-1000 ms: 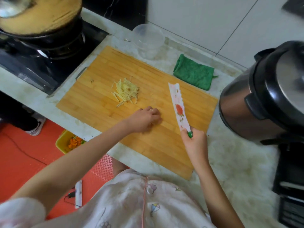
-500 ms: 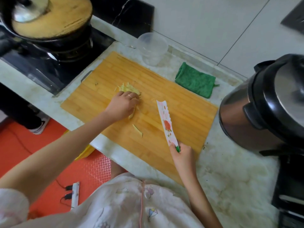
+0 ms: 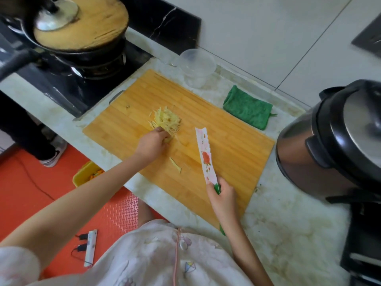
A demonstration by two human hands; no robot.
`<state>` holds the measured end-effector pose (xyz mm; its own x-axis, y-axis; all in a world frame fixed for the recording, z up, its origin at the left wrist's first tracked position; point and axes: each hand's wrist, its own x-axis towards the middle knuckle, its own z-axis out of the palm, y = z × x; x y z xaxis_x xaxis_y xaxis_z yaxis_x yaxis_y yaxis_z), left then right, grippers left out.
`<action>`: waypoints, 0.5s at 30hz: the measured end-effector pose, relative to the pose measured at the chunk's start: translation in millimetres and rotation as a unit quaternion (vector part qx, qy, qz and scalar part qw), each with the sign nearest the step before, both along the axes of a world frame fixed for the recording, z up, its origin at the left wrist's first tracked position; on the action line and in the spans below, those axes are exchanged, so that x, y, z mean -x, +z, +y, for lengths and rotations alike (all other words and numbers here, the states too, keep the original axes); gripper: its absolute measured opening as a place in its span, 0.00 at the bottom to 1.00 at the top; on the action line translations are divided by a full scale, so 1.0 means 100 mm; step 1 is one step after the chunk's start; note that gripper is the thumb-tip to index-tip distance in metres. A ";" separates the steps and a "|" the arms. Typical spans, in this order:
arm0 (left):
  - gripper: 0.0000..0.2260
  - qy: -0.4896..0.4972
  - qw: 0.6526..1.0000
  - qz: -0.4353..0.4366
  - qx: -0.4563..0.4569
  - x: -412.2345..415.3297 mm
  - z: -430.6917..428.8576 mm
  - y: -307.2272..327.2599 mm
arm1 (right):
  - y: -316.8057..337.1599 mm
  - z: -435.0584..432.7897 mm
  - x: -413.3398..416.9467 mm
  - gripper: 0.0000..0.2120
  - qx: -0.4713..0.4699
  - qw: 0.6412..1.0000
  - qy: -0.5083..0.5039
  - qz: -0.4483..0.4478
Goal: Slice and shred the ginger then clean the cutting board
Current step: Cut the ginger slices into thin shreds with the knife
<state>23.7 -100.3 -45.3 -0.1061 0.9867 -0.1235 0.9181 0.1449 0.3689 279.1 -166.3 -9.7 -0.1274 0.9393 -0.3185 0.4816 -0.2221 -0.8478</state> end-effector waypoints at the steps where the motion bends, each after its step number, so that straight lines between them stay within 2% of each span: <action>1: 0.14 0.019 1.000 -0.010 0.007 -0.04 0.00 0.02 | 0.02 0.02 0.04 0.11 0.002 1.000 -0.005 0.018; 3: 0.16 0.064 0.995 -0.070 0.024 -0.10 0.01 0.04 | 0.05 0.07 0.09 0.18 -0.010 0.999 0.000 0.047; 5: 0.15 0.096 0.987 -0.121 0.036 -0.13 -0.02 0.06 | 0.11 0.15 0.14 0.19 -0.038 0.998 0.025 0.046; 8: 0.03 0.130 0.982 -0.140 -0.003 -0.18 -0.09 0.07 | 0.15 0.33 0.26 0.21 -0.060 0.996 0.067 0.025; 10: 0.08 0.180 0.952 -0.244 -0.044 -0.23 -0.12 0.10 | 0.15 0.43 0.37 0.24 -0.062 0.993 0.094 0.033; 12: 0.07 0.200 0.903 -0.375 -0.062 -0.29 -0.15 0.17 | 0.13 0.54 0.49 0.20 -0.046 0.991 0.119 0.041; 13: 0.05 0.195 0.884 -0.420 -0.059 -0.34 -0.16 0.21 | 0.13 0.59 0.55 0.17 -0.042 0.990 0.125 0.041; 15: 0.07 0.172 0.869 -0.459 -0.061 -0.43 -0.19 0.28 | 0.14 0.69 0.66 0.12 -0.049 0.991 0.117 0.051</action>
<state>66.7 -119.3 -17.3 -0.3102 0.9274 -0.2090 0.1376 0.2614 0.9554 213.5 -97.2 4.6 -0.3714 0.9062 -0.2023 0.4210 -0.0298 -0.9066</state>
